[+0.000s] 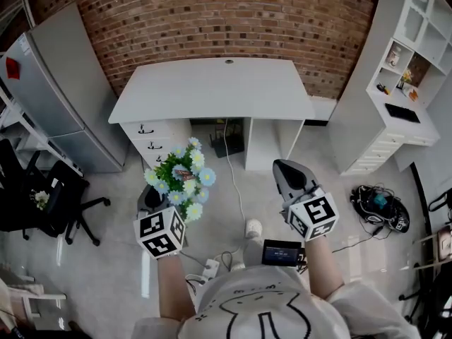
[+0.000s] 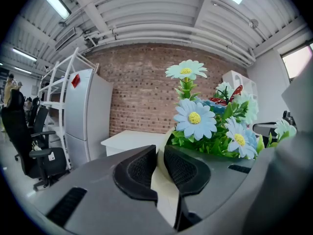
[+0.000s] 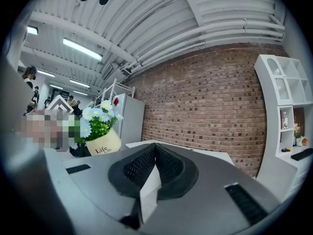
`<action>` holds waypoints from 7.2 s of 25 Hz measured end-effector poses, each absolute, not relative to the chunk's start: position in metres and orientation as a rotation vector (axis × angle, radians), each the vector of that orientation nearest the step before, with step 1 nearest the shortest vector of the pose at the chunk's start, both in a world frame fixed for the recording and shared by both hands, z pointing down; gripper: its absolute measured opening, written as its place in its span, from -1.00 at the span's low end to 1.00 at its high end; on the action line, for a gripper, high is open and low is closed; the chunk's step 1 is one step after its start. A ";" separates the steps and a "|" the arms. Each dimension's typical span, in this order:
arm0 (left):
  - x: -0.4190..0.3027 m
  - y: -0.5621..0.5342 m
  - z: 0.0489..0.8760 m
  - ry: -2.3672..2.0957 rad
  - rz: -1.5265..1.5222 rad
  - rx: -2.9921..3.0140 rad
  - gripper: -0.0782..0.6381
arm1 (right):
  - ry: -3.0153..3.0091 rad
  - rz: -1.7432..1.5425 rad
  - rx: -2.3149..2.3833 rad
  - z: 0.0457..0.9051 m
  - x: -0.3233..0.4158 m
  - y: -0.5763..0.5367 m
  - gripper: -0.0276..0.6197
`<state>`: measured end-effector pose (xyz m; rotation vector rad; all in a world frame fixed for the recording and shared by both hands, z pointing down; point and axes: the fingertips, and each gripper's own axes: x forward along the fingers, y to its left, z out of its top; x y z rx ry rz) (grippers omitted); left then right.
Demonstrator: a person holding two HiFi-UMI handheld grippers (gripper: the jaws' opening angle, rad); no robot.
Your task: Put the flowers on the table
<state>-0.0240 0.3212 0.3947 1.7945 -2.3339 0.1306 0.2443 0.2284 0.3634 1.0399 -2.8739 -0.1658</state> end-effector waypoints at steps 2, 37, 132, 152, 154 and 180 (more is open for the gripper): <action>-0.033 0.315 0.396 -2.347 0.132 1.778 -0.61 | -2.869 -0.168 1.057 0.363 0.244 0.215 -0.86; -0.154 -0.019 0.394 -2.462 0.088 1.577 -0.61 | -2.899 -0.167 0.916 0.362 0.131 -0.163 -0.86; -0.338 -0.482 0.556 -1.899 0.476 1.826 -0.61 | -2.452 0.347 1.211 0.525 -0.044 -0.534 -0.86; -0.339 -0.500 0.587 -1.845 0.485 1.798 -0.61 | -2.412 0.399 1.171 0.551 -0.056 -0.546 -0.86; -0.341 -0.501 0.589 -1.842 0.479 1.786 -0.61 | -2.409 0.401 1.173 0.551 -0.055 -0.545 -0.86; -0.352 -0.506 0.574 -1.816 0.364 1.782 -0.41 | -2.417 0.390 1.216 0.537 -0.056 -0.536 -0.86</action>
